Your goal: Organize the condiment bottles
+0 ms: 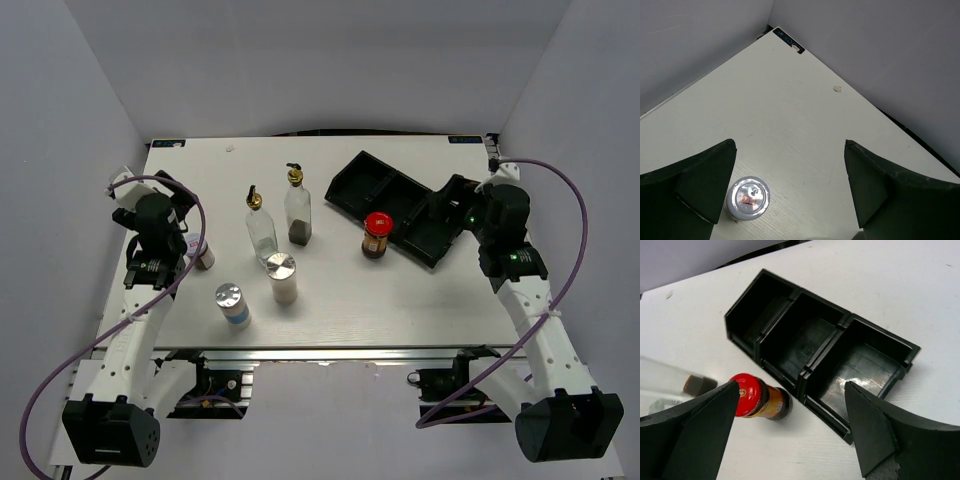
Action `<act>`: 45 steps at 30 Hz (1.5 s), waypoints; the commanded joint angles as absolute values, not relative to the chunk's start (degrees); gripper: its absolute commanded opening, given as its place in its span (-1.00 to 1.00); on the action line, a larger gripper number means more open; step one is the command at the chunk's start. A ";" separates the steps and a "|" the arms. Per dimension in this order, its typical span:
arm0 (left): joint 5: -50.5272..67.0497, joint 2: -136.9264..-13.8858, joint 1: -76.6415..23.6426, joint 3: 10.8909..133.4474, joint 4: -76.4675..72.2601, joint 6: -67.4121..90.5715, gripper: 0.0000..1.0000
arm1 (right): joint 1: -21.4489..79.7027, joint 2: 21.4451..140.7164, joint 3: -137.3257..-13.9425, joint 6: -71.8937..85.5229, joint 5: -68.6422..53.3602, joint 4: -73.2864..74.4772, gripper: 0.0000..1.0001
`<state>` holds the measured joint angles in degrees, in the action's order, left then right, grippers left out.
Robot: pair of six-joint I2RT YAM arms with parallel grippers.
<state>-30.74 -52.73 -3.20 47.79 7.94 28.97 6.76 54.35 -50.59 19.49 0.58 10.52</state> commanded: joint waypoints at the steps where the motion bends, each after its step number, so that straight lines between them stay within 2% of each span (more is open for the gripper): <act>1: -31.55 -52.47 -2.99 49.83 9.23 29.09 0.96 | 6.59 52.65 -49.57 16.20 -8.21 3.97 0.79; 7: -30.68 -51.94 -3.08 48.26 8.70 28.30 0.97 | 8.43 54.22 -47.63 10.82 -33.97 -8.43 0.79; 11: -29.53 -52.29 -3.08 47.90 8.35 27.77 0.96 | 22.46 63.77 -55.44 2.04 -24.89 -3.18 0.79; 19: -25.32 -52.03 -3.08 45.88 6.68 26.54 0.96 | 34.17 80.49 -67.48 -6.92 -24.09 -9.64 0.79; 27: -20.31 -51.94 -3.08 43.68 4.04 26.02 0.96 | 39.99 94.29 -76.97 -11.51 -16.88 -18.01 0.77; 37: -24.08 -51.77 -3.08 43.59 5.71 25.49 0.96 | 41.04 105.46 -83.57 -6.16 -14.41 -26.19 0.69; 40: -24.61 -51.42 -3.08 43.33 5.80 25.40 0.96 | 41.48 107.22 -84.64 -5.19 -15.81 -27.86 0.54; 43: -24.26 -50.89 -3.08 42.81 5.28 25.14 0.97 | 41.66 108.45 -86.13 -5.71 -17.49 -27.25 0.05; 44: -24.00 -50.19 -3.08 42.37 4.75 25.05 0.96 | 41.66 109.07 -87.52 -5.45 -17.40 -26.72 -0.28; 45: -24.08 -49.92 -3.08 42.10 4.66 25.05 0.96 | 41.75 109.42 -88.15 -5.71 -17.40 -25.24 -0.43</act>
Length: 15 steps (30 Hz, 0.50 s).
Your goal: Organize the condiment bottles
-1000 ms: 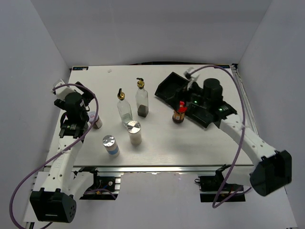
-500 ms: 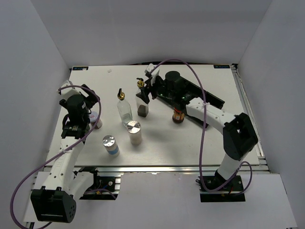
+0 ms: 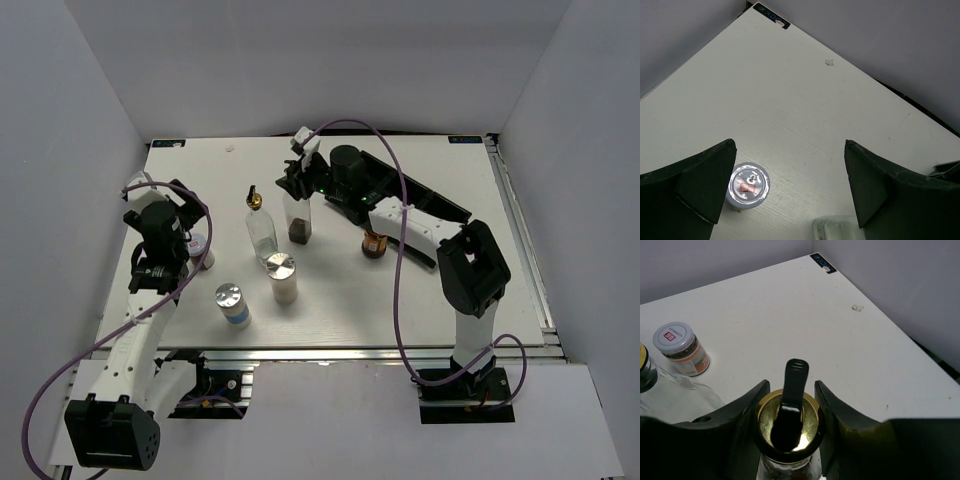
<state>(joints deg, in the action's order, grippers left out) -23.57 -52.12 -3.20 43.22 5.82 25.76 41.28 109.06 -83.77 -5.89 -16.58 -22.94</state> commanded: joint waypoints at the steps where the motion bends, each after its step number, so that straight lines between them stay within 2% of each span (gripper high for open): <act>1: -24.26 -49.57 -3.08 41.93 4.48 25.05 0.96 | 41.66 109.42 -88.68 -5.80 -17.32 -24.62 -0.52; 2: -24.78 -48.87 -3.08 41.84 4.31 25.05 0.96 | 41.66 109.42 -89.38 -5.97 -17.23 -24.26 -0.67; 4: -25.22 -48.25 -2.99 41.31 4.13 25.05 0.96 | 41.75 109.16 -90.08 -6.68 -17.75 -23.38 -0.83; 5: -25.31 -47.99 -3.08 41.13 3.78 25.05 0.96 | 41.66 108.99 -90.70 -7.55 -17.67 -22.33 -0.97; 15: -27.68 -47.11 -3.08 39.90 3.34 25.40 0.96 | 38.94 108.63 -105.54 -8.70 -13.45 -16.63 -1.00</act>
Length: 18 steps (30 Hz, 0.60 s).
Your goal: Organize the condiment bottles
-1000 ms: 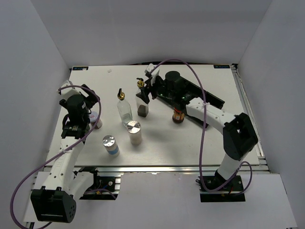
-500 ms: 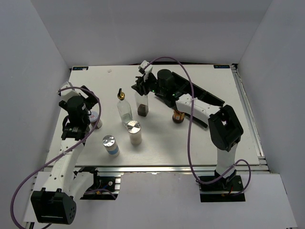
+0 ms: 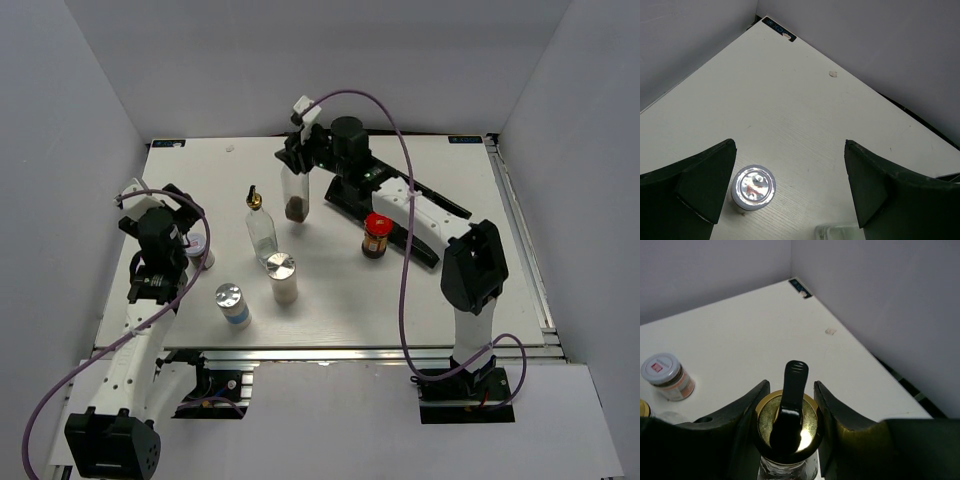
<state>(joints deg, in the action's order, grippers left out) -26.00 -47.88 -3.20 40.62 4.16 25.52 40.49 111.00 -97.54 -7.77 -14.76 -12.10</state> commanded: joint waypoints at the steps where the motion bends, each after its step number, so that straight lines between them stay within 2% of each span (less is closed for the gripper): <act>1: -28.29 -47.37 -3.08 40.08 3.51 25.40 0.96 | 38.07 108.55 -106.51 -8.79 -13.62 -16.00 -1.00; 9: -28.65 -47.72 -2.99 39.90 3.16 25.58 0.96 | 28.94 109.16 -114.07 -7.39 -25.82 -12.04 -1.00; 12: -29.00 -48.16 -2.99 39.99 3.25 25.49 0.96 | 25.33 110.47 -117.86 -5.45 -27.68 -9.06 -1.00; 18: -29.53 -49.66 -3.08 40.25 3.16 25.05 0.96 | 21.36 110.65 -117.42 -6.59 -28.21 -8.26 -1.00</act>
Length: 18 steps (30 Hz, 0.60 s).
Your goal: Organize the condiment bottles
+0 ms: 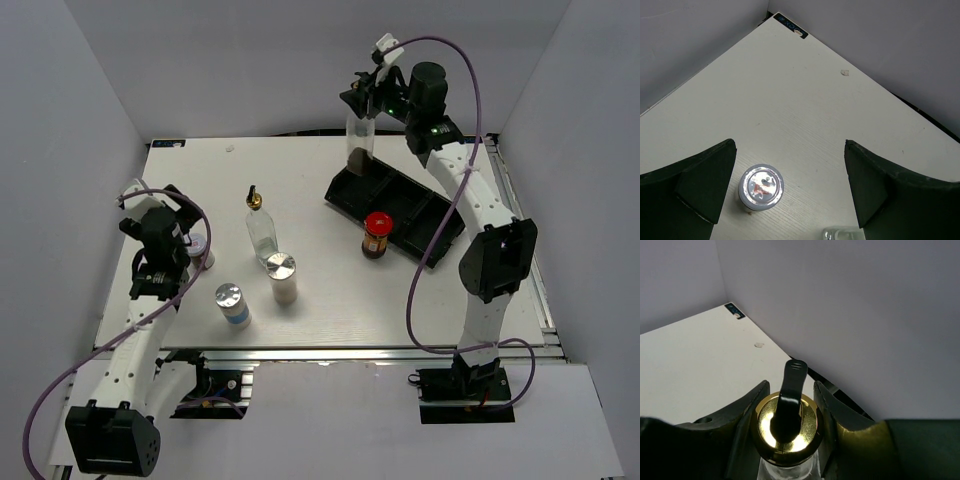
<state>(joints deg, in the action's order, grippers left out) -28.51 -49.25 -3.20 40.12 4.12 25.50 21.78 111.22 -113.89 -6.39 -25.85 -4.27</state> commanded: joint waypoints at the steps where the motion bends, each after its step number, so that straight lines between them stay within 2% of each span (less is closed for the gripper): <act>1: -29.53 -49.92 -2.99 40.25 2.99 25.05 0.96 | 20.92 110.74 -117.16 -6.50 -28.13 -8.17 -1.00; 6: -29.10 -52.29 -3.08 41.31 3.60 25.05 0.96 | 19.52 110.65 -112.34 -7.03 -26.46 -11.60 -1.00; 18: -30.67 -56.16 -3.08 42.19 3.87 24.17 0.96 | 16.26 116.71 -110.74 -5.28 -27.16 -16.87 -1.00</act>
<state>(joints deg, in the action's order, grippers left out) -29.47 -56.10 -3.20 40.14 4.05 24.91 17.43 117.40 -110.00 -6.26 -26.02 -7.53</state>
